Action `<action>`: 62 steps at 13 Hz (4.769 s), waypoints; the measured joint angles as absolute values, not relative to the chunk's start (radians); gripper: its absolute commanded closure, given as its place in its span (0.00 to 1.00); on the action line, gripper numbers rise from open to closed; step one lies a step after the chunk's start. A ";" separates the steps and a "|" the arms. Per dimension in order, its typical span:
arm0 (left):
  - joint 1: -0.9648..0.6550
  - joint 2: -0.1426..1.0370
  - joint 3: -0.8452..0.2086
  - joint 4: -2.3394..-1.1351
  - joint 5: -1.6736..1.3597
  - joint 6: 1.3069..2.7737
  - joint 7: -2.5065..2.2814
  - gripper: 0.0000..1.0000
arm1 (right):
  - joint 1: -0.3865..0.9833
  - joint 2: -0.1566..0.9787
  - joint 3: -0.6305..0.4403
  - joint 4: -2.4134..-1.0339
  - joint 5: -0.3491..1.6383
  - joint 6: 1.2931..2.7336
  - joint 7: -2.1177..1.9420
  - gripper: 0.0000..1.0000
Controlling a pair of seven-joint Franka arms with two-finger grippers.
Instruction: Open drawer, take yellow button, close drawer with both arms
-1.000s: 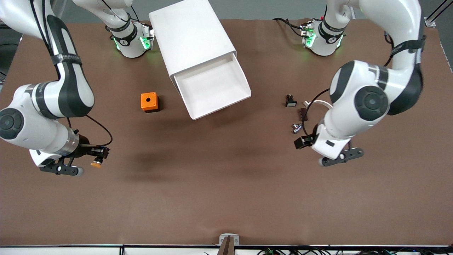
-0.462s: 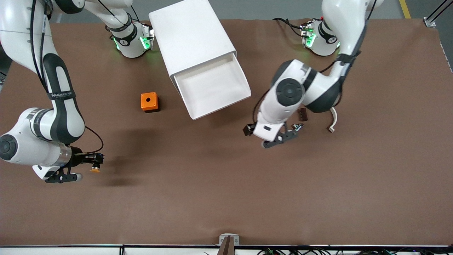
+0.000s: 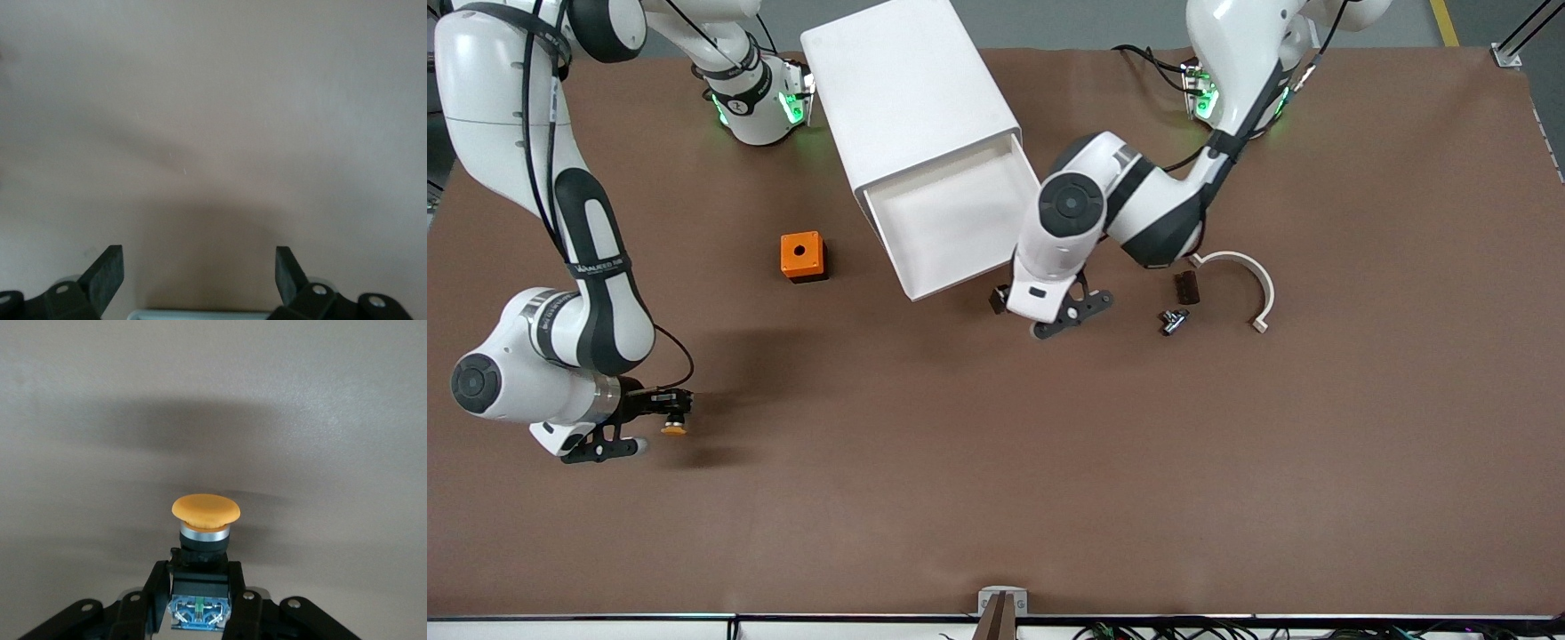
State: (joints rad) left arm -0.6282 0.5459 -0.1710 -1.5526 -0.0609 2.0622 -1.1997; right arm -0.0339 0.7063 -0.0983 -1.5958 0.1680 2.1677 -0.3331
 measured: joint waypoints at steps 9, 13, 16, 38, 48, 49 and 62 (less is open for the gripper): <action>-0.672 0.557 -0.259 -1.510 -0.130 1.997 -1.265 0.00 | -0.035 0.715 -0.100 -1.605 0.173 2.189 -0.333 0.33; -0.730 0.570 -0.271 -1.510 -0.143 1.995 -1.328 0.00 | -0.035 0.713 -0.099 -1.598 0.173 2.191 -0.333 0.00; -0.769 0.576 -0.272 -1.510 -0.182 1.995 -1.358 0.00 | -0.029 0.678 -0.095 -1.572 0.173 2.131 -0.334 0.00; -0.127 0.328 -0.248 -1.410 0.111 1.750 -0.871 0.00 | 0.036 0.107 -0.088 -1.522 0.076 1.717 -0.061 0.00; 0.002 0.077 -0.120 -1.411 0.091 1.512 -0.253 0.00 | 0.037 -0.024 -0.072 -1.611 0.023 1.702 0.042 0.00; 0.002 0.059 -0.090 -1.423 0.078 1.503 -0.191 0.00 | 0.037 -0.029 -0.068 -1.618 0.019 1.702 0.049 0.00; 0.003 -0.006 -0.063 -1.501 0.064 1.449 -0.136 0.00 | 0.015 -0.033 -0.067 -1.624 0.016 1.694 0.056 0.00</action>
State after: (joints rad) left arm 0.0032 -0.0059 -0.0631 -1.5009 0.0637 1.4488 -0.1358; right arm 0.0151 -0.0327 -0.0667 -1.6239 0.0163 1.6939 0.0556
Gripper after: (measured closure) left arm 0.000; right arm 0.000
